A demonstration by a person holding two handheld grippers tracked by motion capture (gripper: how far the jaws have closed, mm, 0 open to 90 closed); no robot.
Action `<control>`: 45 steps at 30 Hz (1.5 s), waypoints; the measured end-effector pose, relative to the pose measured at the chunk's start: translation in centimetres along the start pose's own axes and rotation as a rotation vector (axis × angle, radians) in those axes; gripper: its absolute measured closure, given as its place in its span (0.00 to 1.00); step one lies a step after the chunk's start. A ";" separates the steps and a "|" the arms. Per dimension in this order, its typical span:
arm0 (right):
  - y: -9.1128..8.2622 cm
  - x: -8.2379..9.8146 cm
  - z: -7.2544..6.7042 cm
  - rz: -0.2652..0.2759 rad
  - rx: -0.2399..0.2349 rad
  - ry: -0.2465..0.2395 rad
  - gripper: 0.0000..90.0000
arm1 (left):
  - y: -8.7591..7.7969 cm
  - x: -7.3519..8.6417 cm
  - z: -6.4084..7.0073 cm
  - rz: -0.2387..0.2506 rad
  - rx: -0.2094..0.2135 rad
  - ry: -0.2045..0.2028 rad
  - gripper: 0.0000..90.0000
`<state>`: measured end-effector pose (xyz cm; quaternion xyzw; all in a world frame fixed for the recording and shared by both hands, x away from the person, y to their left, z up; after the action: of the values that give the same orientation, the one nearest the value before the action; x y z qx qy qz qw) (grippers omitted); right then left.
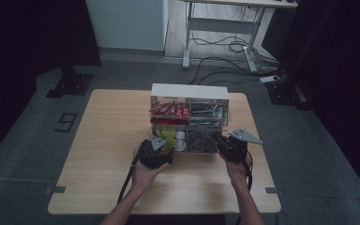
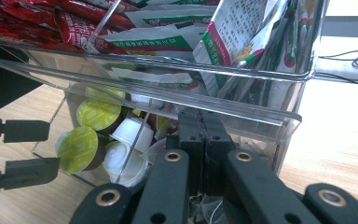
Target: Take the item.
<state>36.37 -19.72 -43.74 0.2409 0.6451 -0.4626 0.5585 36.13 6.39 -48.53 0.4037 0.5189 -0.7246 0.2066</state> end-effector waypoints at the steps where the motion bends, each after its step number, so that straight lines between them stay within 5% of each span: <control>1: 0.0 0.0 0.0 0.000 0.000 0.000 0.98 | 0.0 0.0 0.0 0.000 0.000 0.000 0.33; 35: 0.0 0.0 0.1 0.003 -0.004 0.005 0.98 | 2.8 -0.4 1.2 -0.005 -0.032 0.027 0.32; 45: 0.0 0.1 0.2 0.005 -0.004 0.006 0.98 | 3.0 -0.2 1.2 0.008 -0.028 0.032 0.42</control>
<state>36.46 -19.90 -43.79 0.2429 0.6472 -0.4591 0.5581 37.98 4.16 -50.02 0.4144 0.5305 -0.7100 0.2068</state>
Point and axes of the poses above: each handheld gripper's, and its own axes: y roughly forward along the jaws, x roughly out of its underside, z roughly to its right, the point moved 2 cm from there along y, roughly forward along the jaws, and after that the axes turned 11 degrees about -y, right-handed, at the moved point
